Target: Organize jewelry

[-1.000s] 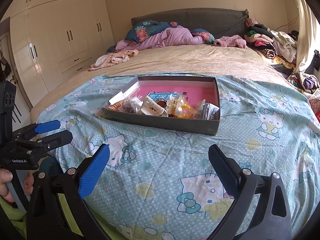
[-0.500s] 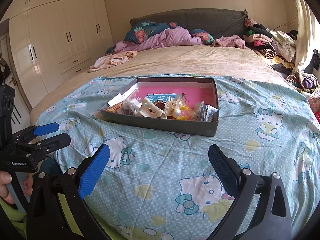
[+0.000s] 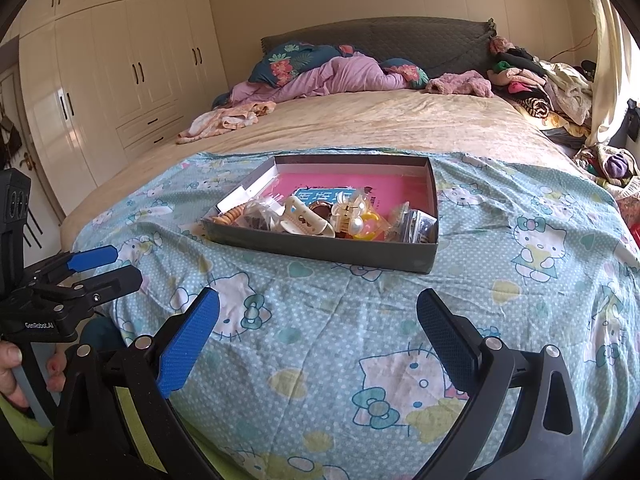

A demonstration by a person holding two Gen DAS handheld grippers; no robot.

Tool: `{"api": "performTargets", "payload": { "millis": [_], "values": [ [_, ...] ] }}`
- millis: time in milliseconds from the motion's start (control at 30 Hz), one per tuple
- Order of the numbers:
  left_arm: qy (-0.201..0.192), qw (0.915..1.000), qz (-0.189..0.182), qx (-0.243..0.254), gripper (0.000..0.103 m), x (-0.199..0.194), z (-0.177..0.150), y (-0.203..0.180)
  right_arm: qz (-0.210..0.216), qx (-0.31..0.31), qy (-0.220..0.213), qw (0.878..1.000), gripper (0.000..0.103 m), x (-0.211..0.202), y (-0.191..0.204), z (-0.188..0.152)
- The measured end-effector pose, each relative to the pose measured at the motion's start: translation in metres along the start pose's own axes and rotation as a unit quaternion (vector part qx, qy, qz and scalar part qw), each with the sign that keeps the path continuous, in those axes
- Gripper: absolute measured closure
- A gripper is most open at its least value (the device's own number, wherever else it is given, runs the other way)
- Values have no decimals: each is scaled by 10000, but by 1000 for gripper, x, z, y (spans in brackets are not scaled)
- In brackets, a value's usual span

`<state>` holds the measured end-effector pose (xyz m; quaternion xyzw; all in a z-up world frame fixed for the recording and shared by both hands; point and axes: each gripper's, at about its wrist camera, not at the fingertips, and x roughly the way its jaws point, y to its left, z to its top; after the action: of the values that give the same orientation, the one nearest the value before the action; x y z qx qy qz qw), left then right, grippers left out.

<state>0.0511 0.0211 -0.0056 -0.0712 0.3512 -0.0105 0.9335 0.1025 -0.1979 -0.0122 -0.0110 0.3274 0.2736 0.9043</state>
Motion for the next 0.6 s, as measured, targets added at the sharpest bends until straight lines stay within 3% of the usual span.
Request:
{"api": "performTargets", "payload": {
  "millis": [600],
  "values": [
    [13,10000,68,0,10,1,-2,4,24,-28,7,10000,5,0,2,1]
  ]
}}
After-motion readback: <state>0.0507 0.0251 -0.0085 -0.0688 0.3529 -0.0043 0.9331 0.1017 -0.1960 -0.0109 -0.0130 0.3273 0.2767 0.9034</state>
